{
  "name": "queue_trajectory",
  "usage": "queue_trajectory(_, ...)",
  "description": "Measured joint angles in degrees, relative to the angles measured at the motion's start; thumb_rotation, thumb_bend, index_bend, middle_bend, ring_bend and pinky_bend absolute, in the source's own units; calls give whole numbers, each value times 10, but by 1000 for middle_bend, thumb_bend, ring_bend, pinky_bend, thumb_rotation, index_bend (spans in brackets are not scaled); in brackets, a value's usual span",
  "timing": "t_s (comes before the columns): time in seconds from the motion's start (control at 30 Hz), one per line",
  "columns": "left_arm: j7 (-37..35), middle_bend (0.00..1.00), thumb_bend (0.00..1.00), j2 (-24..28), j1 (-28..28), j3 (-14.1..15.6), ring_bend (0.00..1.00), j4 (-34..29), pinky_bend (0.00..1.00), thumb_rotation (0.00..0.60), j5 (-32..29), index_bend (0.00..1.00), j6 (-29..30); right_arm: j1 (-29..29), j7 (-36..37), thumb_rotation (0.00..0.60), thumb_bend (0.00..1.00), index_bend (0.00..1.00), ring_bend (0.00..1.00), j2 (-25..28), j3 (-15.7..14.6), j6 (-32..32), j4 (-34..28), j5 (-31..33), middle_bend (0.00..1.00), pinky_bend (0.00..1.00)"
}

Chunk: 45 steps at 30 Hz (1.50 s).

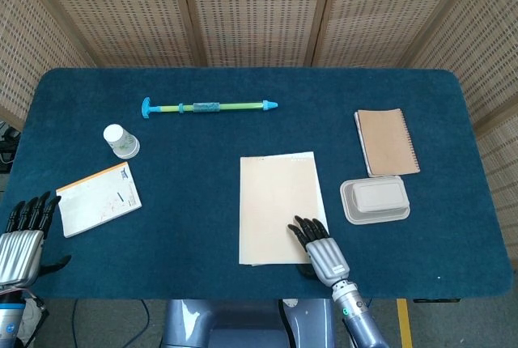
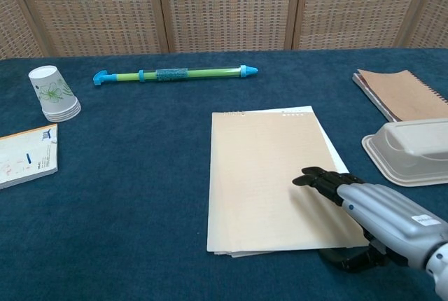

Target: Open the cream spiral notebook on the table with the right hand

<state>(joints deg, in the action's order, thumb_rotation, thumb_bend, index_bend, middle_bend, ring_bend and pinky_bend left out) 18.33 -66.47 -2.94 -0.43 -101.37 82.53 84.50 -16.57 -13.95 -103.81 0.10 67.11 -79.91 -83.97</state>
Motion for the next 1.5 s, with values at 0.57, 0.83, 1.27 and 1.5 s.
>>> queue_trajectory(0.57, 1, 0, 118, -3, -1, 0, 0, 1, 0, 600, 0, 0, -2, -10, -8, 600, 643, 151, 0, -6, 11, -5, 0, 14, 0, 0)
queue_trajectory(0.83, 1, 0, 119, -3, -2, 0, 0, 1, 0, 600, -1, 0, -3, -22, -21, 600, 732, 184, 0, -10, 28, -12, -3, 27, 0, 0)
queue_trajectory(1.27, 0, 0, 119, -3, -2, 0, 0, 2, 0, 600, -2, 0, -4, -41, -13, 600, 796, 526, 373, -13, 63, 15, 17, 22, 428, 396)
queue_trajectory(1.5, 2, 0, 119, -4, -3, 1, 0, 2, 0, 600, -2, 0, -6, -45, 7, 600, 802, 574, 477, 9, 69, 29, 4, 10, 506, 511)
